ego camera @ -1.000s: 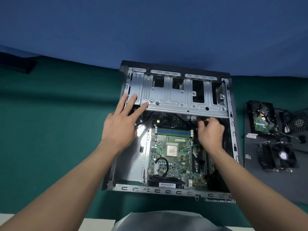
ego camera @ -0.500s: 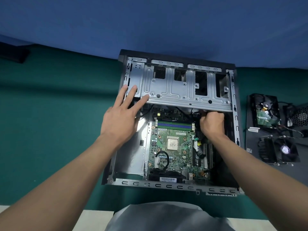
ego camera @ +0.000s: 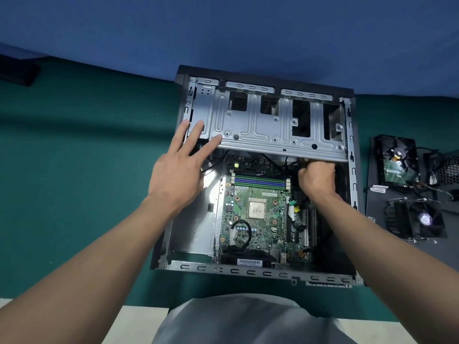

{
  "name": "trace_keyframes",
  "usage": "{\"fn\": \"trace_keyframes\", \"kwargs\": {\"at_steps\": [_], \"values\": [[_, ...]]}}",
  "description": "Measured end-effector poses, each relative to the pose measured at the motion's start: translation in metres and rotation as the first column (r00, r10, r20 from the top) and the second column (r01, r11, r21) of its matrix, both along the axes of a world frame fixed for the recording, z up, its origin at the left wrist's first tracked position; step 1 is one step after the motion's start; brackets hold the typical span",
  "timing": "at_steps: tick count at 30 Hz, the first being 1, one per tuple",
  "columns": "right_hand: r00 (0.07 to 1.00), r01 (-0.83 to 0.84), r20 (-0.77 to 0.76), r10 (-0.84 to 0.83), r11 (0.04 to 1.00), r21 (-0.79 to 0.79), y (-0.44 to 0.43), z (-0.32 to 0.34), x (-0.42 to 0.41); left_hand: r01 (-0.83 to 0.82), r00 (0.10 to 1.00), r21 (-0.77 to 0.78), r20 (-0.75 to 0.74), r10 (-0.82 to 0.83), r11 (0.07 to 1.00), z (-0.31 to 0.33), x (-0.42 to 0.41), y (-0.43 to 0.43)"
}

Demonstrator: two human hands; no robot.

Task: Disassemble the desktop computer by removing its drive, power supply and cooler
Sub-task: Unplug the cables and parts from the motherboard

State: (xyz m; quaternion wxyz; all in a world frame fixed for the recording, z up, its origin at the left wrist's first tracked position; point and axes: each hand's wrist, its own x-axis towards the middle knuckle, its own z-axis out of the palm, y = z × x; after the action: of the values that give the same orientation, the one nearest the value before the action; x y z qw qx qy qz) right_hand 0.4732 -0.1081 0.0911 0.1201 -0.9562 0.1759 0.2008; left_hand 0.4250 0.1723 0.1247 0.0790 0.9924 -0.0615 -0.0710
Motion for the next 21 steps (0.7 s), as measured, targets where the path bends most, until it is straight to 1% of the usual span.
{"fn": "trace_keyframes", "kwargs": {"at_steps": [3,5,8,10,12,14,17,19,21], "values": [[1.0,0.001,0.003,-0.001,1.0,0.023,-0.003,-0.003,0.002,-0.005,1.0,-0.012,0.007,0.005,1.0,0.0,-0.001,0.0],[0.999,-0.052,-0.009,0.052,0.999,-0.007,-0.003,-0.003,0.005,-0.006,1.0,-0.01,0.005,0.006,1.0,-0.001,-0.001,0.0],[0.98,-0.178,-0.105,0.167,0.979,-0.098,-0.001,0.0,0.01,-0.006,1.0,0.0,0.001,0.006,1.0,-0.001,0.0,0.0],[0.965,-0.216,-0.179,0.19,0.967,-0.135,0.0,0.0,0.015,-0.005,1.0,0.007,0.0,0.005,1.0,-0.001,0.0,0.0],[0.956,-0.238,-0.215,0.2,0.956,-0.169,0.002,0.001,0.019,-0.003,1.0,0.005,0.0,0.003,1.0,0.0,0.0,0.0],[0.945,-0.276,-0.227,0.234,0.945,-0.174,0.0,0.003,0.022,-0.003,1.0,-0.001,0.0,0.003,1.0,-0.001,0.001,0.0],[0.899,-0.384,-0.295,0.325,0.908,-0.169,-0.005,0.007,0.023,-0.005,1.0,-0.007,0.001,0.005,1.0,-0.001,0.001,0.001],[0.888,-0.405,-0.31,0.34,0.898,-0.174,-0.006,0.007,0.024,-0.004,1.0,-0.014,-0.001,0.004,1.0,-0.001,0.0,0.001],[0.885,-0.389,-0.344,0.314,0.905,-0.173,-0.005,0.006,0.027,-0.003,1.0,-0.018,-0.006,0.002,1.0,-0.001,0.0,0.001]]}}
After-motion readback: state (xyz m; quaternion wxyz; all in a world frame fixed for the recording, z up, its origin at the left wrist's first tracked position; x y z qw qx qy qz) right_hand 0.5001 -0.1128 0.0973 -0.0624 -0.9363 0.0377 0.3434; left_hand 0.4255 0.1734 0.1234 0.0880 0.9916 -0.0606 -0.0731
